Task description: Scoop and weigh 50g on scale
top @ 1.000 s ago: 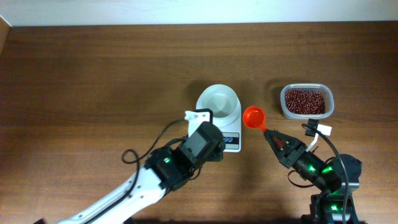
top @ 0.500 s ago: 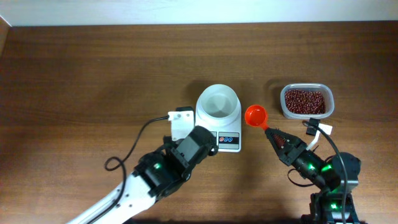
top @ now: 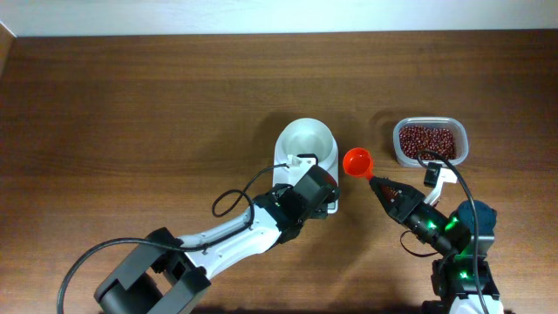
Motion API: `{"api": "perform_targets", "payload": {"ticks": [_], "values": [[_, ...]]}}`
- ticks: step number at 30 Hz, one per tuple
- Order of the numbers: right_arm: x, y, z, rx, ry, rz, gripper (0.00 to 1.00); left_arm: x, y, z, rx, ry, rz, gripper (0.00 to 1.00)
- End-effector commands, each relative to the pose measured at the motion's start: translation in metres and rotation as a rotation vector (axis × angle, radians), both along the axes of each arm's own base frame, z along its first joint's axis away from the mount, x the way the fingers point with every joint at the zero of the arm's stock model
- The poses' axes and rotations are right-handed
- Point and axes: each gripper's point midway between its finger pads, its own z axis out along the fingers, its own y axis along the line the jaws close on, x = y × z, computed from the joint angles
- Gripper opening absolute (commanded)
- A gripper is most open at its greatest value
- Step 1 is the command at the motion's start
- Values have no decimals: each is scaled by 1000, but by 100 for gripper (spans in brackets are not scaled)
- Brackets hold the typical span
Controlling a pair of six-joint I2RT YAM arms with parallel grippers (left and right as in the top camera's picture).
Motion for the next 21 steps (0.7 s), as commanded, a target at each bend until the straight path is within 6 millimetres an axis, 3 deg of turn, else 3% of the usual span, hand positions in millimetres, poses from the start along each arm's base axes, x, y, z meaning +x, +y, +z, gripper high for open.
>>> {"api": "perform_targets", "payload": {"ticks": [1,18,21], "values": [[3,-3,3,-8,-17,-11,4,-1,-2,-7,5,11,-12,0],[2,-3,3,-7,-16,-11,4,2,-5,-22,-2,28,21,0],[2,-3,3,-7,-16,-10,4,1,5,-29,0,59,119,0]]}}
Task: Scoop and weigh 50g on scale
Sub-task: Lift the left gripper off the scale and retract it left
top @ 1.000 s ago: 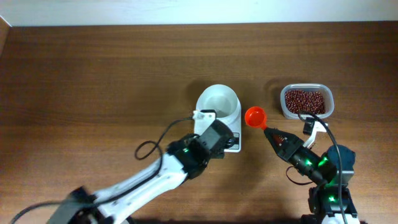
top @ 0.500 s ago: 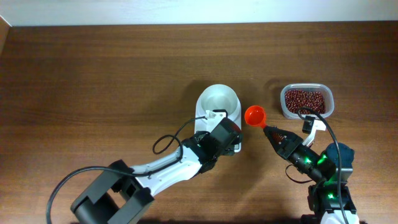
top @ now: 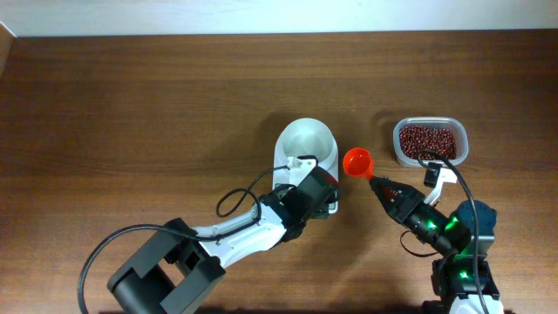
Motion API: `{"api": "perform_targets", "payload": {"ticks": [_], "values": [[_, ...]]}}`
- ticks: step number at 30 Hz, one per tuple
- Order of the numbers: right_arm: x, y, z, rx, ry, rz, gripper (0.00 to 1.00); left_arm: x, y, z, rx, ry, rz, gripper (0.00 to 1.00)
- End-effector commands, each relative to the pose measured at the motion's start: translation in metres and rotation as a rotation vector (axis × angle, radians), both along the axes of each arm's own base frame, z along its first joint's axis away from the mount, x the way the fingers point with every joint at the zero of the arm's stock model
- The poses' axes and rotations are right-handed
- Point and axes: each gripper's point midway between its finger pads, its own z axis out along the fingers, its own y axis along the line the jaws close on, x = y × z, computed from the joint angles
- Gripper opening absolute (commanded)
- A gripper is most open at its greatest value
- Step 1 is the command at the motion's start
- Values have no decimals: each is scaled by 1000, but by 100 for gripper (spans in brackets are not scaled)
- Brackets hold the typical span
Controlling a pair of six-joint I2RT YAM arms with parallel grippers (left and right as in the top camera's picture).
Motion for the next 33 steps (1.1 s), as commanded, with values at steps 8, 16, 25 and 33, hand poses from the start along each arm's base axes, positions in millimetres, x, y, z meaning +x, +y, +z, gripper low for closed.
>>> {"api": "perform_targets", "payload": {"ticks": [8,16,25,33], "values": [[2,-2,4,-7,-17,-8,4,0,8,-10,3,26,91,0],[2,-2,4,-7,-17,-8,4,1,12,-12,0,33,123,0],[3,-3,2,-9,-13,-15,4,1,17,-20,-12,72,156,0],[5,-2,-10,-4,36,-7,4,-4,5,-18,-54,93,119,0]]}}
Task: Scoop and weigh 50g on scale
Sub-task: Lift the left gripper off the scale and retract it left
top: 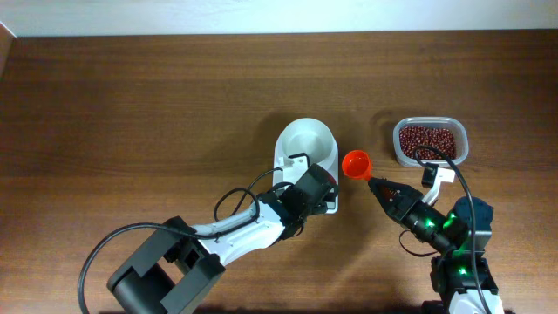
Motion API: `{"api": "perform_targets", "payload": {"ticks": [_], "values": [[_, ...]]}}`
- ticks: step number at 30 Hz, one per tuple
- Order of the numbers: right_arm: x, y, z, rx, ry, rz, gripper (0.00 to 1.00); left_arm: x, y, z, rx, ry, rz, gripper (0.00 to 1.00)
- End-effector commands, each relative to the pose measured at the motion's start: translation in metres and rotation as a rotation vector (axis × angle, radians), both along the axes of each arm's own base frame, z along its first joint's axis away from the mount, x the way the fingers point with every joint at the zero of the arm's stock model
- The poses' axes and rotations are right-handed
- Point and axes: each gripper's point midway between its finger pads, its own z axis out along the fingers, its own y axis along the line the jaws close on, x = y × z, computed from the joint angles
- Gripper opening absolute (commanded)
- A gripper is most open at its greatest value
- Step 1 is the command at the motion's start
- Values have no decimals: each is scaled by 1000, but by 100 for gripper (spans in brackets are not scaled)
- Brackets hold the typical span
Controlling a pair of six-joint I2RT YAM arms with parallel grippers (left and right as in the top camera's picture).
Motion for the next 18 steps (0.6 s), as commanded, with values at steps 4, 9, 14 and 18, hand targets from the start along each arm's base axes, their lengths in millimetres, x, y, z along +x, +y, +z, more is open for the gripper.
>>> {"api": "perform_targets", "payload": {"ticks": [4,9,14,18], "values": [[1,-1,3,-4,-15,1,4,-12,-4,-19,12,59,-24,0],[2,-1,3,-5,-16,0,4,-19,-5,-24,9,94,-39,0],[2,-1,3,-5,-16,0,4,-23,-7,-26,-4,115,-53,0],[1,-1,3,-4,-16,1,4,-24,-7,-26,-2,121,-55,0]]}}
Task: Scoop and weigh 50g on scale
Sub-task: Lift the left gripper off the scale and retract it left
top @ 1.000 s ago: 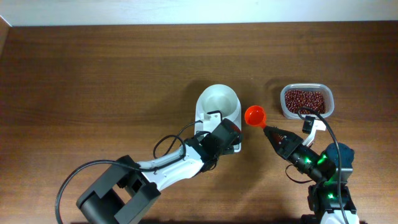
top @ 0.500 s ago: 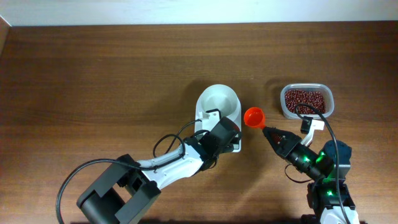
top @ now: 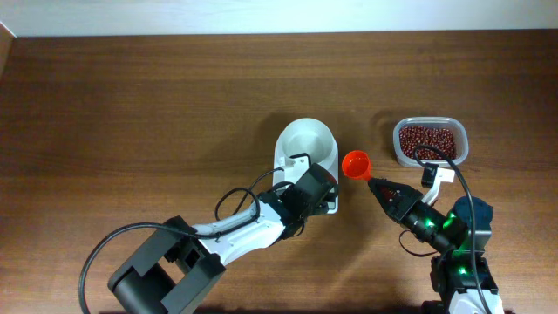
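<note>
A white scale (top: 289, 171) carries a white bowl (top: 306, 141) that looks empty. My left gripper (top: 316, 194) hovers over the scale's front end, and its fingers are hidden under the wrist. Just right of the bowl is an orange scoop (top: 355, 163), its cup looking empty. My right gripper (top: 380, 187) is shut on the scoop's handle. A clear tub of red beans (top: 428, 141) stands at the right, beyond the scoop.
The left arm's cable (top: 237, 197) loops over the table in front of the scale. The right arm's body (top: 453, 235), with green lights, fills the near right corner. A pale wall edge (top: 261, 16) runs along the far side.
At first my left gripper was over the scale's front end, and my right gripper held the empty scoop right of the bowl. Then the left arm's elbow had shifted while the gripper stayed put. Later both grippers had edged slightly left, where they are now.
</note>
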Motion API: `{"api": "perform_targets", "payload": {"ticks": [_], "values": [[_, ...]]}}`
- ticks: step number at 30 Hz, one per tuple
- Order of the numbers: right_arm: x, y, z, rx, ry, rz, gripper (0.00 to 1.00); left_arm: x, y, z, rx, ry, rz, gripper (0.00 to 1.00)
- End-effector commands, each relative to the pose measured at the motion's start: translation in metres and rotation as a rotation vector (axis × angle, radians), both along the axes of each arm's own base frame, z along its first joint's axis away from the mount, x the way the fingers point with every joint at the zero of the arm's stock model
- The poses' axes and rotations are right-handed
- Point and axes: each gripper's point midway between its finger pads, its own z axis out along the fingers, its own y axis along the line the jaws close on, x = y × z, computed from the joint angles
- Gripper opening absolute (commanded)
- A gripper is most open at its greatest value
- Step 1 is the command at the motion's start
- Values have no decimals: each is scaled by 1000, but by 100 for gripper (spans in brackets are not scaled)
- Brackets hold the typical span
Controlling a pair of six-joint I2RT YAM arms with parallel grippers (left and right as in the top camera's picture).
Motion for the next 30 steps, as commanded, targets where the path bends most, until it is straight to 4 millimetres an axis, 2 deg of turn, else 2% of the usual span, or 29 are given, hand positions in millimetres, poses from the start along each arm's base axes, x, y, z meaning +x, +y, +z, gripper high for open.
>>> {"api": "perform_targets", "payload": {"ticks": [1,3,5,8,10,11,12,13,14,15,17,21,26,30], "values": [[1,-1,4,-5,-19,0,4,-21,-2,-25,11,103,-39,0],[2,-1,4,-5,-19,-1,4,-19,-3,-24,5,97,-38,0],[2,-1,4,-5,-19,-1,4,-17,-3,-14,0,85,-61,0],[2,-2,4,-8,-18,-8,4,-11,15,30,-13,46,-55,1],[4,-5,3,-13,-18,-26,4,-8,40,77,-44,-15,-30,7],[5,-6,3,-16,-18,-33,4,-7,46,90,-44,-46,-46,10],[7,-9,2,-21,-17,-52,4,-6,58,117,-30,-128,-99,18],[8,-10,2,-24,-17,-59,4,-5,72,141,4,-215,-146,34],[8,-10,2,-24,-17,-59,4,-4,85,155,45,-272,-156,44],[8,-9,2,-24,-17,-58,4,-4,98,163,76,-299,-135,62],[8,-10,2,-24,-17,-59,4,-10,123,172,140,-317,-73,99],[8,-10,2,-24,-17,-59,4,-25,138,158,208,-245,-74,99],[7,-9,2,-4,-1,-60,4,-25,142,156,237,-240,-70,99],[6,-8,2,48,43,-65,4,-24,140,159,323,-281,-216,99]]}}
